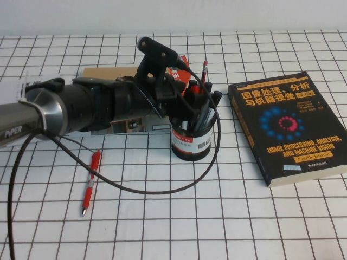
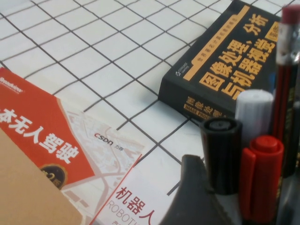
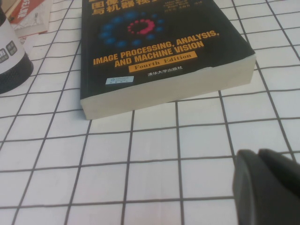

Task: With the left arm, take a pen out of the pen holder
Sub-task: 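Take a marker out of the pen holder and lay it on the table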

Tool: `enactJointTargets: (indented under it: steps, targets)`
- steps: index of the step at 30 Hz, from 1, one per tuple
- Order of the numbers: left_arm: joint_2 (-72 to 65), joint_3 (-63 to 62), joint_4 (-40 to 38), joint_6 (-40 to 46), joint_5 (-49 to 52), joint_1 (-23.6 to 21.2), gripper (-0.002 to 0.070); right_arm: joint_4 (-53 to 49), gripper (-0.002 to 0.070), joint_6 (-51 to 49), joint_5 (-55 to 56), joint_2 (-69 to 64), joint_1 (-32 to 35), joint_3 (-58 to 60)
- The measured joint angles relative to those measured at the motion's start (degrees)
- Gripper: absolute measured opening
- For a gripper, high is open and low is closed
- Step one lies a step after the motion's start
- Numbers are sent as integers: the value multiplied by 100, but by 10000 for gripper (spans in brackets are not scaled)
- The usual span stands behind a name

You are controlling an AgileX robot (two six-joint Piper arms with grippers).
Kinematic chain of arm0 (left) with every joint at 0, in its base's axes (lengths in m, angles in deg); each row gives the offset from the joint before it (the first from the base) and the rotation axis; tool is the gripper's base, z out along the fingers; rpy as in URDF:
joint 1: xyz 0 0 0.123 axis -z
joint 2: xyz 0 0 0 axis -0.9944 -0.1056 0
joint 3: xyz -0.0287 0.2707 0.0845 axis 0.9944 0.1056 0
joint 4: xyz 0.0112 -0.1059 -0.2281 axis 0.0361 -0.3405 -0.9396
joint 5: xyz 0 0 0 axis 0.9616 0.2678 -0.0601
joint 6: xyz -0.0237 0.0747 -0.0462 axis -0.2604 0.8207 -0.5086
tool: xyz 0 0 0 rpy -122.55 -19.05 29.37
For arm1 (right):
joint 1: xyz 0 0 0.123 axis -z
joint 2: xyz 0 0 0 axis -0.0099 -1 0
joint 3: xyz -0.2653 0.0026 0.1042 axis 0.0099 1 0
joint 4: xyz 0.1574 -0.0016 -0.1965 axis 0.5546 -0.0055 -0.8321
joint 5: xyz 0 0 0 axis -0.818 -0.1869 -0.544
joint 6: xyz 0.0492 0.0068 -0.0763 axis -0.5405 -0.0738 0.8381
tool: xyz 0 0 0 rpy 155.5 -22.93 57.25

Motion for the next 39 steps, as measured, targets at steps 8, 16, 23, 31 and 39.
enactJointTargets:
  steps: [8,16,23,31,39]
  targets:
    - [-104,-17,0,0,11,0,389,0,-16,0,0,0,0,0]
    - [-104,-102,0,14,11,0,210,0,-16,0,0,0,0,0]
    - [-104,-102,0,17,11,0,183,0,-16,0,0,0,0,0]
    - [-104,-102,0,17,94,0,120,0,-16,0,0,0,0,0]
    - [94,-102,0,17,103,0,119,0,-16,0,0,0,0,0]
